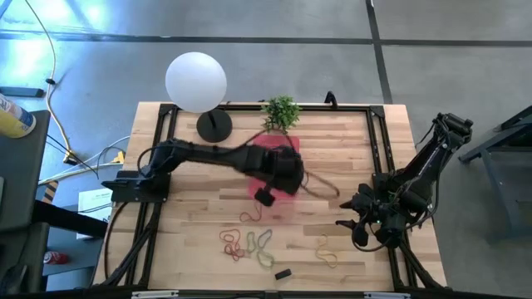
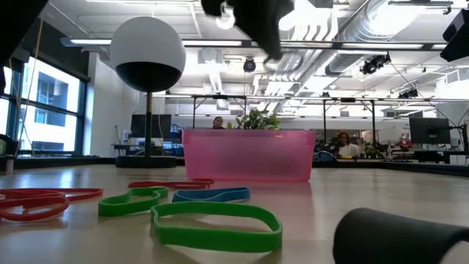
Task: Pick and place rubber bands into bin
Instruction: Put the blue rubber band into the red bin, then put the yellow rubber band into the red bin
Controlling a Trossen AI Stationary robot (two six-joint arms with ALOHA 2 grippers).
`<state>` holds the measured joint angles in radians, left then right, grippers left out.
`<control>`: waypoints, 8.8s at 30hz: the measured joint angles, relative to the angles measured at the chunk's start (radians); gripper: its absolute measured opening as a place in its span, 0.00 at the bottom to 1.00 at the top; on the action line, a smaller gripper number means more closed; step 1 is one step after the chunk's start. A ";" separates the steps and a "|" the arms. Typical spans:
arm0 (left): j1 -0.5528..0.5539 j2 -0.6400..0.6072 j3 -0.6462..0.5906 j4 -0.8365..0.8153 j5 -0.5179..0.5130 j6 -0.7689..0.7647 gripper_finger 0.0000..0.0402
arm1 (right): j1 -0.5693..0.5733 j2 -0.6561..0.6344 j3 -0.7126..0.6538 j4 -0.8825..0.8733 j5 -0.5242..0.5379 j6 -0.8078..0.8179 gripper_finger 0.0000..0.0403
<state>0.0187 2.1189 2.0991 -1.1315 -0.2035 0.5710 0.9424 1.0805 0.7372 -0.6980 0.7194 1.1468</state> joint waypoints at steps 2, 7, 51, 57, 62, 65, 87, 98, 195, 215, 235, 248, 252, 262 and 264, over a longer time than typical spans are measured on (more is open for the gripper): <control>0.043 0.000 -0.029 0.006 0.014 0.004 0.00 | 0.000 0.000 0.000 0.002 0.018 -0.002 0.62; 0.141 0.000 -0.089 0.011 0.038 -0.002 0.00 | 0.000 0.000 0.000 0.008 0.046 -0.003 0.62; -0.031 -0.026 -0.179 0.008 0.107 -0.138 0.38 | 0.000 0.162 0.000 0.084 -0.071 0.066 0.62; -0.205 -0.055 -0.179 -0.009 0.013 -0.204 0.36 | 0.000 0.331 0.000 0.216 -0.136 0.086 0.62; -0.312 -0.106 -0.178 -0.057 -0.119 -0.289 0.35 | -0.005 0.421 0.000 0.356 -0.189 0.085 0.62; -0.360 -0.146 -0.178 -0.107 -0.197 -0.355 0.36 | -0.014 0.451 0.000 0.408 -0.233 0.067 0.62; -0.608 -0.344 -0.178 -0.392 -0.557 -0.952 0.36 | -0.198 0.472 0.000 0.483 -0.466 -0.664 0.62; -0.622 -0.344 -0.178 -0.414 -0.575 -1.028 0.35 | -0.243 0.545 0.000 0.455 -0.610 -0.789 0.62; -0.502 -0.329 -0.179 -0.352 -0.677 -0.813 0.34 | -0.248 0.583 0.100 0.362 -0.385 -0.464 0.00; -0.503 -0.298 -0.177 -0.355 -0.655 -0.811 0.34 | -0.249 0.582 0.100 0.366 -0.381 -0.448 0.00; -0.503 -0.298 -0.178 -0.440 -0.588 -0.814 0.34 | -0.257 0.540 0.100 0.372 -0.322 -0.450 0.00; -0.503 -0.309 -0.177 -0.440 -0.574 -0.803 0.34 | -0.396 0.296 0.100 0.374 -0.193 -0.653 0.00; -0.503 -0.309 -0.177 -0.440 -0.574 -0.803 0.34 | -0.496 0.217 0.100 0.423 -0.169 -0.792 0.00; -0.503 -0.309 -0.178 -0.440 -0.600 -0.813 0.34 | -0.848 0.150 0.100 0.676 -0.360 -1.075 0.00; -0.503 -0.309 -0.178 -0.440 -0.601 -0.820 0.34 | -0.909 0.162 0.100 0.704 -0.414 -1.076 0.00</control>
<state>-0.4843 1.8094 1.9213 -1.5711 -0.8044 -0.2491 0.0332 1.2429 0.8371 0.0060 0.3055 0.0704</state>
